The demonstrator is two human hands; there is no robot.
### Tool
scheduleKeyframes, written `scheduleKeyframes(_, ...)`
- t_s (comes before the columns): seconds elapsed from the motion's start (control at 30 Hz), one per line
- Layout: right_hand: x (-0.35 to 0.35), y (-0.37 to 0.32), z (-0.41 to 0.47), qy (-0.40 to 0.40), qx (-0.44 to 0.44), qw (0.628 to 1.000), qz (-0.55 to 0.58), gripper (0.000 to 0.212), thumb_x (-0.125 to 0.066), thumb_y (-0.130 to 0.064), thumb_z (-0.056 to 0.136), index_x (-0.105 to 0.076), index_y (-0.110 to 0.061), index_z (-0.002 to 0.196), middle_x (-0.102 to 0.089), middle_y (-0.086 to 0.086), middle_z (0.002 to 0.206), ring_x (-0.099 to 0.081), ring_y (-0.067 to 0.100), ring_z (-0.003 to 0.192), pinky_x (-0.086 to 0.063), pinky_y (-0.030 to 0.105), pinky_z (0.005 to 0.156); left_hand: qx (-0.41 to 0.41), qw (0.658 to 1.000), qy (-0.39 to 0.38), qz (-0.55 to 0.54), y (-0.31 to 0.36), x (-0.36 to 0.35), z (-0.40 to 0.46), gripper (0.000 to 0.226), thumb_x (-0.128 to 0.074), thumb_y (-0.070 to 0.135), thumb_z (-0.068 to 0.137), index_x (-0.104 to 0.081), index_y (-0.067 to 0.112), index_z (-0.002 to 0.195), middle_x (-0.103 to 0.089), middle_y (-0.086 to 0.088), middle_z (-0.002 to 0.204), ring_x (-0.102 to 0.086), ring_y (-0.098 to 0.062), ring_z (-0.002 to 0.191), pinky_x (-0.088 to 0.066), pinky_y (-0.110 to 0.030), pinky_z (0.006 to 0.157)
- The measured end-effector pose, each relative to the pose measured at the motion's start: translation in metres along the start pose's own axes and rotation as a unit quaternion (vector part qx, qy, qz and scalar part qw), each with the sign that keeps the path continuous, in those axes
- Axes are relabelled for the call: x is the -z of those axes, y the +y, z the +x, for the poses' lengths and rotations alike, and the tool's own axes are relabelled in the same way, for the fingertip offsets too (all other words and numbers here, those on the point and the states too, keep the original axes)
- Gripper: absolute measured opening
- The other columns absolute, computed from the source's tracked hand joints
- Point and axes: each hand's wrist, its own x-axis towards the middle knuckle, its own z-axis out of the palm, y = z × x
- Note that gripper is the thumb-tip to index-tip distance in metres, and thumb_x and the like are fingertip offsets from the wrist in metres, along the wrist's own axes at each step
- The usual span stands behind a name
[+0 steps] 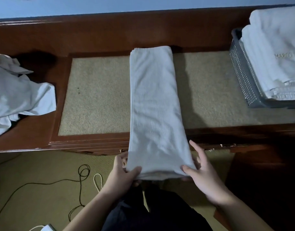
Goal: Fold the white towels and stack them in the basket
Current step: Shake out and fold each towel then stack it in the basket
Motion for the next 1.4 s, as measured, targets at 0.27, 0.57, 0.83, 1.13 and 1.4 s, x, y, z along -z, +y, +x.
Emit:
scheduleKeyframes(0.27,0.01,-0.059,-0.002,0.011,0.169,0.969,-0.181,0.047,-0.069,-0.005,0.097,-0.07,-0.045,0.122,-0.062,-0.028,0.137,-0.059,-0.005,0.126,-0.054,0.023,0.096,-0.124,0.99,-0.009,0.062,0.071,0.012,-0.021,0.023,-0.069,0.018,0.098,-0.081,0.037,0.101,-0.076,-0.01,0.086,-0.072,-0.019,0.068,-0.061,-0.046,0.077)
scheduleKeyframes(0.57,0.023,-0.123,0.05,-0.05,0.133,0.925,-0.351,0.044,-0.086,-0.032,0.081,-0.067,-0.044,0.119,-0.07,-0.025,0.112,-0.064,-0.008,0.105,-0.046,0.01,0.081,-0.187,0.955,-0.055,0.225,0.128,0.033,0.035,0.036,-0.085,0.032,0.079,-0.067,0.042,0.108,-0.075,0.015,0.092,-0.072,-0.004,0.079,-0.059,-0.026,0.069)
scheduleKeyframes(0.83,0.01,-0.17,0.123,-0.065,0.079,0.905,-0.412,0.012,-0.075,-0.037,0.088,-0.065,-0.032,0.085,-0.068,-0.013,0.078,-0.062,0.001,0.069,-0.044,0.022,0.06,-0.189,0.937,-0.014,0.294,0.154,0.053,0.115,0.012,-0.075,0.051,0.089,-0.065,0.046,0.087,-0.057,0.01,0.098,-0.059,-0.004,0.083,-0.04,-0.018,0.065)
scheduleKeyframes(1.13,-0.009,-0.291,0.279,0.02,0.121,0.931,-0.345,0.018,-0.086,-0.034,0.084,-0.072,-0.025,0.091,-0.073,-0.01,0.084,-0.068,0.005,0.079,-0.048,0.023,0.064,-0.192,0.971,0.01,0.139,0.29,0.072,0.241,0.026,-0.076,0.048,0.09,-0.072,0.023,0.09,-0.072,0.009,0.078,-0.069,-0.007,0.072,-0.052,-0.024,0.057)
scheduleKeyframes(1.4,-0.05,-0.315,0.411,0.194,0.149,0.917,-0.314,0.059,-0.074,-0.035,0.091,-0.051,-0.02,0.144,-0.053,0.01,0.131,-0.06,0.027,0.11,-0.049,0.035,0.093,-0.114,0.969,0.141,0.167,0.347,0.059,0.38,0.089,-0.069,0.064,0.088,-0.029,0.025,0.158,-0.049,-0.007,0.149,-0.053,-0.03,0.132,-0.051,-0.048,0.103)
